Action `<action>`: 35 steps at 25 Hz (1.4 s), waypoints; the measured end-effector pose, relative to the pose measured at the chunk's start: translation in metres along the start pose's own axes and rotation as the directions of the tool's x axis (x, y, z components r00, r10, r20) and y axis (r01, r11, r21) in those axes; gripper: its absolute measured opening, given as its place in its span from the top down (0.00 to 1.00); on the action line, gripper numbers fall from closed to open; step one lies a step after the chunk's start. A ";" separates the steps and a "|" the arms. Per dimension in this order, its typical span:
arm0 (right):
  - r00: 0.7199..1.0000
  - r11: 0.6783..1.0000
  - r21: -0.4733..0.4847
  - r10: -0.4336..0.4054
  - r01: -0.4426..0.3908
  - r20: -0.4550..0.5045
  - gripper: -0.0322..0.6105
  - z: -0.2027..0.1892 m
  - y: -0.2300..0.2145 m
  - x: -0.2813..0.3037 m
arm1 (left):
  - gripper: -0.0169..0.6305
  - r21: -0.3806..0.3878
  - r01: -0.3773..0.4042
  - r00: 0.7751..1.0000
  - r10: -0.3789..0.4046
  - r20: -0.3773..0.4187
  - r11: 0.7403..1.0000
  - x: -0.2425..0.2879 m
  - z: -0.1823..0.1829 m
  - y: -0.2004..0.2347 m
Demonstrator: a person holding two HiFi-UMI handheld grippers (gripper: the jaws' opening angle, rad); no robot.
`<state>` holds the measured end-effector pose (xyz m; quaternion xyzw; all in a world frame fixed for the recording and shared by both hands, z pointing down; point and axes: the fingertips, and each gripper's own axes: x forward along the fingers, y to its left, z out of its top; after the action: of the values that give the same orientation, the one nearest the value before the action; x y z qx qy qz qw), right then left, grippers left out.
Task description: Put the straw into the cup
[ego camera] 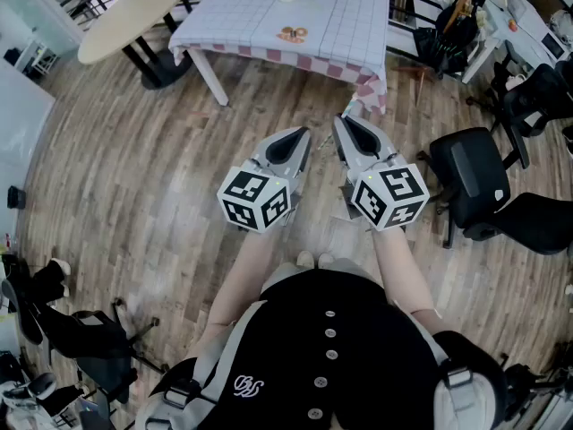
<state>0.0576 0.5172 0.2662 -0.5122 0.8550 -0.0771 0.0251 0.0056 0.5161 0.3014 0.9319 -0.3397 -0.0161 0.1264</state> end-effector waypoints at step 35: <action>0.998 0.998 -0.017 0.056 -0.056 -0.020 0.93 -0.018 -0.040 0.099 | 0.99 0.007 0.028 0.999 -0.028 -0.017 1.000 0.068 0.000 0.081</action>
<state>0.0430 0.4136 0.2942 -0.4876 0.8698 -0.0739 0.0146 0.0071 0.4129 0.3246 0.9371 -0.3257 -0.0090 0.1256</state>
